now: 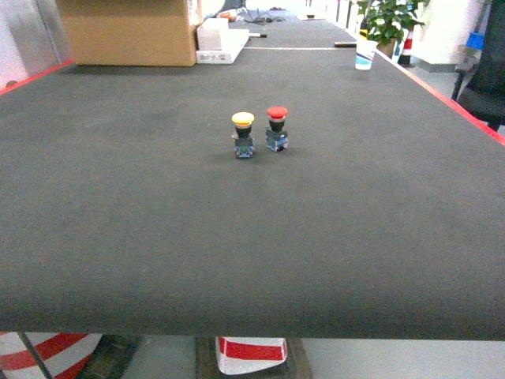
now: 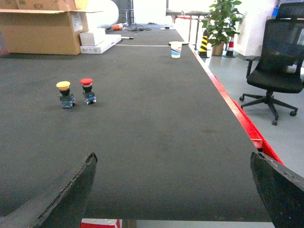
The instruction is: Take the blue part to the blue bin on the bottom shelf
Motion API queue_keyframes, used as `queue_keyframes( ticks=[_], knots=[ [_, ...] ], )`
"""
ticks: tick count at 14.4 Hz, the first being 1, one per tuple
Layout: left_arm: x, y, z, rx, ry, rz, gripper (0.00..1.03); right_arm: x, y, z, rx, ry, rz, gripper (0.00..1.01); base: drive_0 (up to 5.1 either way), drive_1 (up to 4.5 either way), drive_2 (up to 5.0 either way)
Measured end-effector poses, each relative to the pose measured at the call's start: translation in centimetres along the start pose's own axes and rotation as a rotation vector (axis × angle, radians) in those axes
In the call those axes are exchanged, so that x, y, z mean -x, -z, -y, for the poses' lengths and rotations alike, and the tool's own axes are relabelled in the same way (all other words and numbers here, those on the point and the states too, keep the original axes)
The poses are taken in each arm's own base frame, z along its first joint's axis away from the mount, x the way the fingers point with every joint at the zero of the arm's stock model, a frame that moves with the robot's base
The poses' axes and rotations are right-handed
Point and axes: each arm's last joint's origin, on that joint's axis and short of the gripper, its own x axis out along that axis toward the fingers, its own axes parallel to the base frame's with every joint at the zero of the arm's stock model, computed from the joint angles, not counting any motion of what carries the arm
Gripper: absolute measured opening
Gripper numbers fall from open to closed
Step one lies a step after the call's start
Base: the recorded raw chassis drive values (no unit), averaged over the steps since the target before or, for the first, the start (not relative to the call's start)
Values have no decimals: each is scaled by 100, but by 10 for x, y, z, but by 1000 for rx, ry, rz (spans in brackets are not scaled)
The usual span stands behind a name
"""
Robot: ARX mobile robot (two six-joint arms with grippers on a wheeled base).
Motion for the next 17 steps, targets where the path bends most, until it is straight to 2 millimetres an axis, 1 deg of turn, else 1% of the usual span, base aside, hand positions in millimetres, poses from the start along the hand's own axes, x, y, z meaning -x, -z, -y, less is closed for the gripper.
queue_keyframes(
  ticks=[14, 17],
  knots=[
    [0, 1, 0, -3, -3, -10, 44, 0, 0, 0, 0, 0, -2, 98, 0, 0, 0],
    [0, 1, 0, -3, -3, -10, 44, 0, 0, 0, 0, 0, -2, 98, -150, -150, -150]
  ],
)
